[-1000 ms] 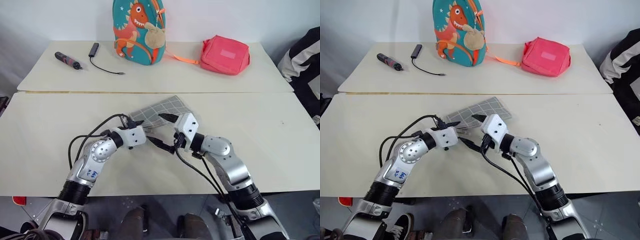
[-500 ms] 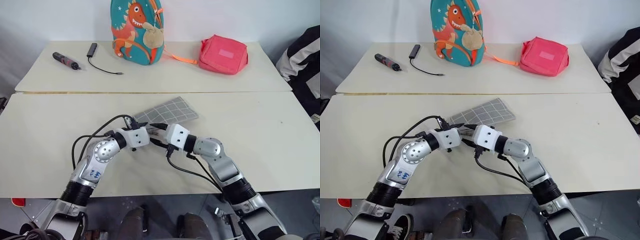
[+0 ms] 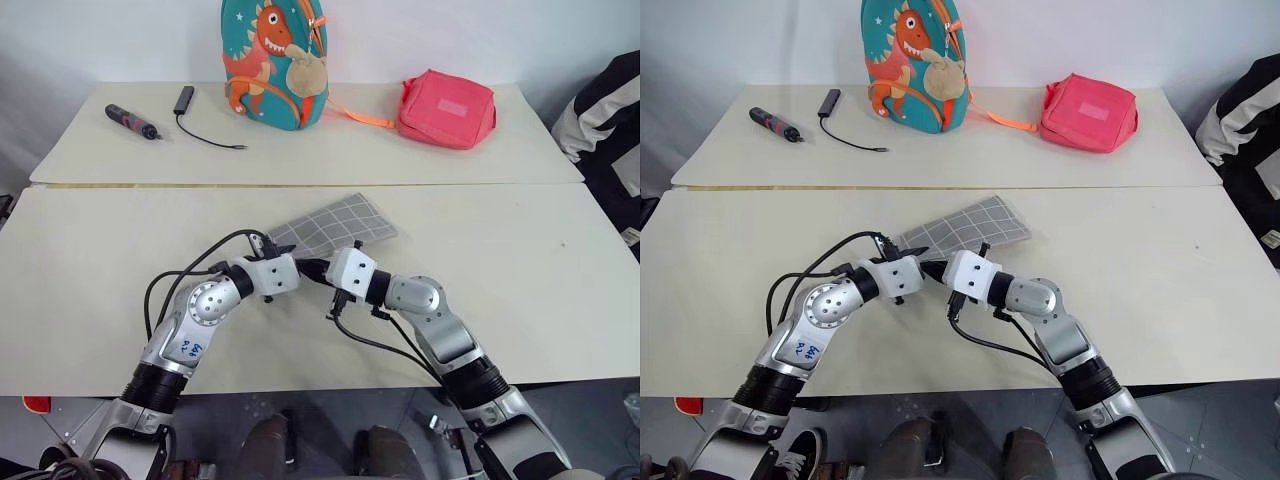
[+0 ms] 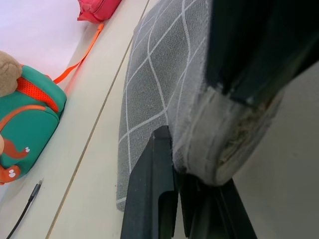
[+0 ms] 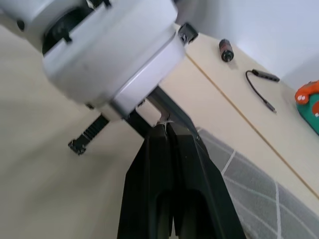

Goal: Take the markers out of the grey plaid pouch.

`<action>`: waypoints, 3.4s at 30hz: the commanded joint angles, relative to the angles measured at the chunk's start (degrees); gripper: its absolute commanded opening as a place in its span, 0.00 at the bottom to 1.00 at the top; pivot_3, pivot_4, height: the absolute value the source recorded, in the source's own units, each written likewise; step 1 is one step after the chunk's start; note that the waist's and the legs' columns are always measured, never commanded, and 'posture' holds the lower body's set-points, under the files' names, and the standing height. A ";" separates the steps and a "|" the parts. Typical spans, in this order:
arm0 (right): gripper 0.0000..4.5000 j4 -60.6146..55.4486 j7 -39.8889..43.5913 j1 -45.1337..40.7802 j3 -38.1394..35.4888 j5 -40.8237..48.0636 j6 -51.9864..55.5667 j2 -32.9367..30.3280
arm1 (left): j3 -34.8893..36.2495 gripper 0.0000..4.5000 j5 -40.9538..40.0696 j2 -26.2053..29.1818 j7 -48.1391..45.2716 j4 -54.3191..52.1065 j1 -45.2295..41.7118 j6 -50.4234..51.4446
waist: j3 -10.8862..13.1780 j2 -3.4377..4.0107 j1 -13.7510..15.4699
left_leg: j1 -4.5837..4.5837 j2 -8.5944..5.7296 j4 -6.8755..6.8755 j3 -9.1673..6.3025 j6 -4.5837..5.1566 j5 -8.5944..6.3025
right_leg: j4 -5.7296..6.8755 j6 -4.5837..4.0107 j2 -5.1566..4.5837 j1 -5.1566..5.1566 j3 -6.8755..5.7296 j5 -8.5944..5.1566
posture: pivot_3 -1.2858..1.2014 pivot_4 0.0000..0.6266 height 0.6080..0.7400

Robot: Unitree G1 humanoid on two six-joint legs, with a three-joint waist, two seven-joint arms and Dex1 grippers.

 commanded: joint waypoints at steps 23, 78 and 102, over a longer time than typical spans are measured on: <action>0.18 -2.77 0.77 -1.18 -1.57 -0.27 4.01 0.01 | -1.34 0.00 -0.51 -0.14 -0.63 -0.68 0.87 -0.36 | 0.00 0.00 0.00 | 0.00 0.00 0.00 0.00 0.00 0.00 | 0.01 0.00 0.00 0.00 -0.01 0.00 | 0.52 0.24 1.00; 0.04 -5.54 5.28 -1.31 -0.46 2.12 7.24 0.87 | -2.90 0.00 2.85 -0.53 0.24 -0.79 0.88 0.23 | 0.00 0.00 0.02 | 0.00 0.00 0.00 0.00 0.00 0.00 | 0.04 0.00 0.00 -0.02 0.01 0.00 | 0.52 0.24 1.00; 0.99 -9.39 3.40 1.56 -5.44 4.20 12.83 -4.30 | -1.55 0.00 3.29 -1.13 2.88 -1.33 -0.37 1.22 | 0.00 0.00 0.07 | 0.00 0.00 0.03 -0.03 -0.01 0.01 | 0.00 0.00 0.00 0.03 -0.02 0.00 | 0.52 0.24 1.00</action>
